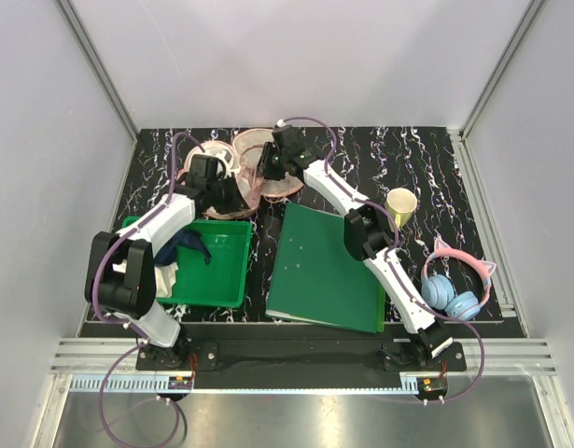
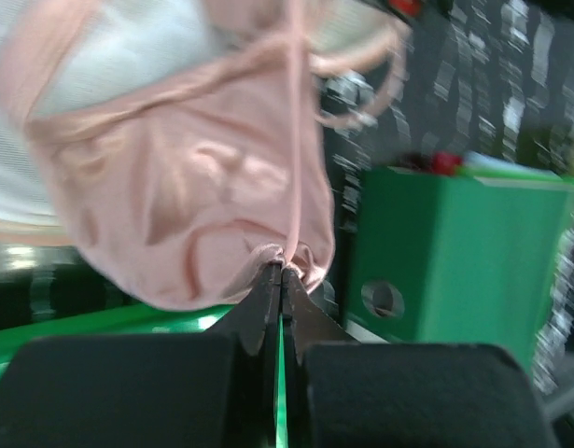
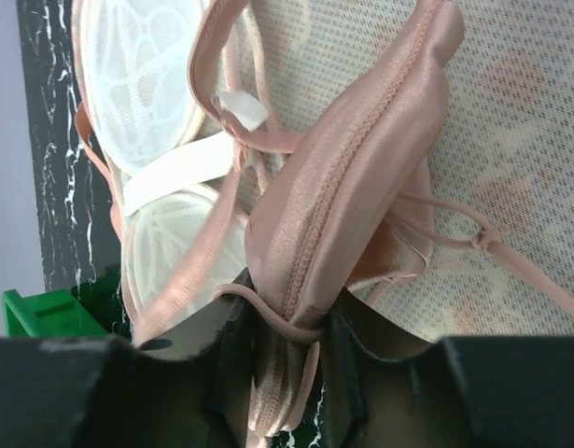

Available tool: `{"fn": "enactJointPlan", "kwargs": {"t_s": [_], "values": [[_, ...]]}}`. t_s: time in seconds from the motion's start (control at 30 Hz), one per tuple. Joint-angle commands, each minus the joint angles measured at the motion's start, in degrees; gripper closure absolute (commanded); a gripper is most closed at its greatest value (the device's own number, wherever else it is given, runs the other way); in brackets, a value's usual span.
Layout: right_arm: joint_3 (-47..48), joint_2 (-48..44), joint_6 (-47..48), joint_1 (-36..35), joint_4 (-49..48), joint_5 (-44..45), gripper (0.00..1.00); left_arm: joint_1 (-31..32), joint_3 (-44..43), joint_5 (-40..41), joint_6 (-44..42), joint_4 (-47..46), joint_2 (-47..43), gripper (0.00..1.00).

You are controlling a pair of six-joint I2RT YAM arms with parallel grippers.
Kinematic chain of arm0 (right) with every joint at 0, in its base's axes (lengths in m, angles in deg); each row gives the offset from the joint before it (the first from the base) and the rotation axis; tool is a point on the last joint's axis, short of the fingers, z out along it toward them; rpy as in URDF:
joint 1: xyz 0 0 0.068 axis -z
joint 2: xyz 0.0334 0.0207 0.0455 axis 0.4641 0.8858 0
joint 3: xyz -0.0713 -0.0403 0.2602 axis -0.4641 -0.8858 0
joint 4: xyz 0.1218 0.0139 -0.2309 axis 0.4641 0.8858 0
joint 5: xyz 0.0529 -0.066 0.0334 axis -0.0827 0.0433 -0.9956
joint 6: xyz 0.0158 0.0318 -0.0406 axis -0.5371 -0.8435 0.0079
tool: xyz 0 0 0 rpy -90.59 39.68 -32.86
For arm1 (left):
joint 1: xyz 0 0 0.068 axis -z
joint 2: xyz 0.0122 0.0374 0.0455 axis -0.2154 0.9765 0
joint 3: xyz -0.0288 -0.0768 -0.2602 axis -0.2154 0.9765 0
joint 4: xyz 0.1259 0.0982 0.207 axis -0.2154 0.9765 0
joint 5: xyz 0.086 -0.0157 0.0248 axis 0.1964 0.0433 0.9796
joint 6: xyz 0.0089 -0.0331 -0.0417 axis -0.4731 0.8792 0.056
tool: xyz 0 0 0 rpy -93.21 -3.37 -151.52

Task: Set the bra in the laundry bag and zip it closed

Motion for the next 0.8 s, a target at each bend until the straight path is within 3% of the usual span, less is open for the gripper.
{"fn": "enactJointPlan", "kwargs": {"t_s": [0.0,0.1,0.13,0.2,0.37,0.6,0.77], "values": [[2.2,-4.9,1.4,0.6,-4.5,-1.6,0.66,1.0,-1.6,-11.1,2.6,-1.3,1.5,0.76],[-0.5,-7.0,1.4,1.7,-8.0,-4.5,0.75,0.1,-2.2,-14.2,3.3,-1.3,0.7,0.35],[-3.0,-7.8,1.4,1.9,-9.1,-6.5,0.79,-0.5,-2.4,-14.6,3.7,-1.3,-0.3,0.31],[-6.1,-10.1,1.4,3.1,-14.0,-9.5,0.88,-3.2,-3.7,-15.9,5.0,-0.8,-1.0,0.28],[-12.1,-11.6,-1.2,5.1,-25.8,-23.4,0.95,-10.5,-6.8,-17.8,8.4,0.4,-1.3,0.26],[-13.3,-12.3,-8.2,6.2,-34.8,-36.3,0.95,-15.0,-10.1,-20.8,9.2,-2.4,-0.4,0.21],[-14.8,-13.6,-16.3,7.4,-45.1,-43.4,0.85,-15.7,-10.5,-25.0,13.6,-11.1,-0.2,0.20]]}}
